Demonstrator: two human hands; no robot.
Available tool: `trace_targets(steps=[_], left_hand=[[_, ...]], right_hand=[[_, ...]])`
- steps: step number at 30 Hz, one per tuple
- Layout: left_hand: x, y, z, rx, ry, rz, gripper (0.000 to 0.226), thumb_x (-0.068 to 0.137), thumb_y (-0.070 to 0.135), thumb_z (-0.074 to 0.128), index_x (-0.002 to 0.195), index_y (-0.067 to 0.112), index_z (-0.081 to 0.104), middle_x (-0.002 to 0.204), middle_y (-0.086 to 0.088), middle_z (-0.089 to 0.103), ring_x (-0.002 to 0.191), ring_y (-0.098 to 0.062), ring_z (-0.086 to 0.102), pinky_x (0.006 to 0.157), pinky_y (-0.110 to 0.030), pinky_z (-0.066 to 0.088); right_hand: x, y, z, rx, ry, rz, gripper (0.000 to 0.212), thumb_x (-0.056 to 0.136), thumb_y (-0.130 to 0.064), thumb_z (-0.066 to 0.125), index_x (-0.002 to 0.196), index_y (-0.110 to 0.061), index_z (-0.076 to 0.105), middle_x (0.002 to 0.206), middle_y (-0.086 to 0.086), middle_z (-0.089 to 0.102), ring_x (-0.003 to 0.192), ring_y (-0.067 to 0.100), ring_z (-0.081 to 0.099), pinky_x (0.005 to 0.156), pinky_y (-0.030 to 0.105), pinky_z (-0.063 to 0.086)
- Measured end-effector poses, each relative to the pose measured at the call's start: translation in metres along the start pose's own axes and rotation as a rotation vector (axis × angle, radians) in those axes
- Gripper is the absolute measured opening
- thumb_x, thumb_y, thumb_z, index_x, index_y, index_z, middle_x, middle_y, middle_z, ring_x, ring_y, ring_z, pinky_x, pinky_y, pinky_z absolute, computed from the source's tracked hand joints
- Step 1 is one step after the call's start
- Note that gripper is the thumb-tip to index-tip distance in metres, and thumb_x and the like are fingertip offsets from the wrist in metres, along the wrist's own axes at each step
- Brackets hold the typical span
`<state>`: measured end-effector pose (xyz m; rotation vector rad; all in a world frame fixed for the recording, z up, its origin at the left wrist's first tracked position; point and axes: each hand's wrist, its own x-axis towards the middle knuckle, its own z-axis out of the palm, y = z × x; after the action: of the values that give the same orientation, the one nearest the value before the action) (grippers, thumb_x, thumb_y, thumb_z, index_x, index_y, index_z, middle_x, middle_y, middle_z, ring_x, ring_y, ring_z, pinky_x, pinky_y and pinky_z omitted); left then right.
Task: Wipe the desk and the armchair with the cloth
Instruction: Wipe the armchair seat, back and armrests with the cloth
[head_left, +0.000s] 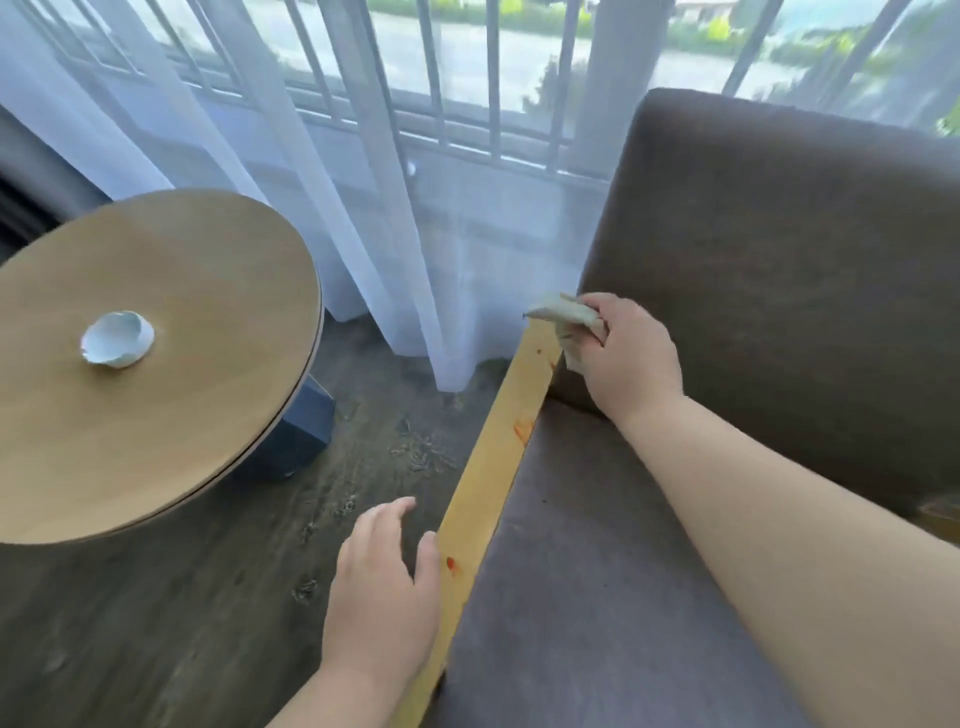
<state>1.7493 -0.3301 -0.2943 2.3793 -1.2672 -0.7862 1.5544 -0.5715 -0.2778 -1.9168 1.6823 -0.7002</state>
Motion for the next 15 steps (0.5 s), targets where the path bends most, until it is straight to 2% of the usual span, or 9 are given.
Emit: trace_targets(steps=[2, 4, 6, 8, 12, 14, 15], left_hand=[[0.008, -0.019, -0.003, -0.077, -0.048, -0.193, 0.036, 0.104, 0.048, 0.035, 0.137, 0.04, 0.049, 0.134, 0.014, 0.052, 0.115, -0.008, 0.052, 0.094, -0.034, 0.044], [0.002, -0.034, -0.003, -0.095, -0.122, -0.276, 0.028, 0.105, 0.046, 0.033, 0.117, 0.045, 0.058, 0.119, 0.016, 0.065, 0.1, -0.006, 0.057, 0.089, -0.034, 0.045], [-0.01, -0.044, 0.0, -0.084, -0.215, -0.321, 0.026, 0.103, 0.042, 0.041, 0.096, 0.048, 0.065, 0.094, 0.019, 0.073, 0.088, 0.0, 0.063, 0.085, -0.029, 0.051], [-0.014, -0.051, -0.001, -0.084, -0.328, -0.327, 0.024, 0.097, 0.037, 0.052, 0.094, 0.055, 0.068, 0.085, 0.03, 0.071, 0.079, 0.009, 0.064, 0.078, -0.016, 0.051], [-0.008, -0.068, -0.009, -0.026, -0.551, -0.274, 0.038, 0.09, 0.031, 0.061, 0.1, 0.068, 0.065, 0.083, 0.036, 0.071, 0.077, 0.015, 0.064, 0.07, -0.007, 0.047], [-0.008, -0.074, -0.01, -0.002, -0.595, -0.269, 0.035, 0.091, 0.034, 0.064, 0.105, 0.066, 0.065, 0.082, 0.03, 0.072, 0.078, 0.013, 0.065, 0.07, -0.007, 0.048], [-0.009, -0.077, -0.009, 0.005, -0.6, -0.268, 0.034, 0.092, 0.034, 0.065, 0.109, 0.063, 0.066, 0.083, 0.028, 0.073, 0.079, 0.011, 0.065, 0.071, -0.009, 0.048]], right_hand=[[0.031, -0.005, 0.021, -0.282, 0.018, -0.115, 0.023, 0.092, -0.033, 0.058, 0.111, -0.031, 0.068, 0.106, -0.001, 0.07, 0.105, 0.03, 0.058, 0.087, 0.043, 0.046], [0.049, -0.003, 0.04, -0.615, -0.027, -0.196, 0.025, 0.091, -0.019, 0.052, 0.109, -0.027, 0.067, 0.112, 0.0, 0.069, 0.118, 0.032, 0.049, 0.096, 0.044, 0.036], [0.057, 0.003, 0.055, -0.797, -0.213, -0.24, 0.043, 0.092, -0.012, 0.039, 0.129, -0.021, 0.06, 0.136, 0.003, 0.059, 0.138, 0.031, 0.034, 0.11, 0.045, 0.027], [0.062, 0.01, 0.066, -0.859, -0.365, -0.267, 0.052, 0.096, -0.014, 0.033, 0.146, -0.017, 0.046, 0.154, 0.004, 0.045, 0.148, 0.028, 0.026, 0.119, 0.043, 0.022], [0.064, 0.011, 0.076, -0.838, -0.472, -0.222, 0.053, 0.099, -0.027, 0.032, 0.152, -0.029, 0.039, 0.164, 0.002, 0.033, 0.151, 0.024, 0.024, 0.12, 0.044, 0.019], [0.063, 0.007, 0.076, -0.843, -0.476, -0.197, 0.05, 0.099, -0.026, 0.035, 0.148, -0.032, 0.043, 0.161, 0.0, 0.037, 0.148, 0.025, 0.031, 0.114, 0.045, 0.027], [0.062, 0.005, 0.076, -0.839, -0.468, -0.186, 0.046, 0.098, -0.023, 0.037, 0.142, -0.031, 0.049, 0.154, 0.0, 0.045, 0.142, 0.027, 0.038, 0.106, 0.045, 0.033]])
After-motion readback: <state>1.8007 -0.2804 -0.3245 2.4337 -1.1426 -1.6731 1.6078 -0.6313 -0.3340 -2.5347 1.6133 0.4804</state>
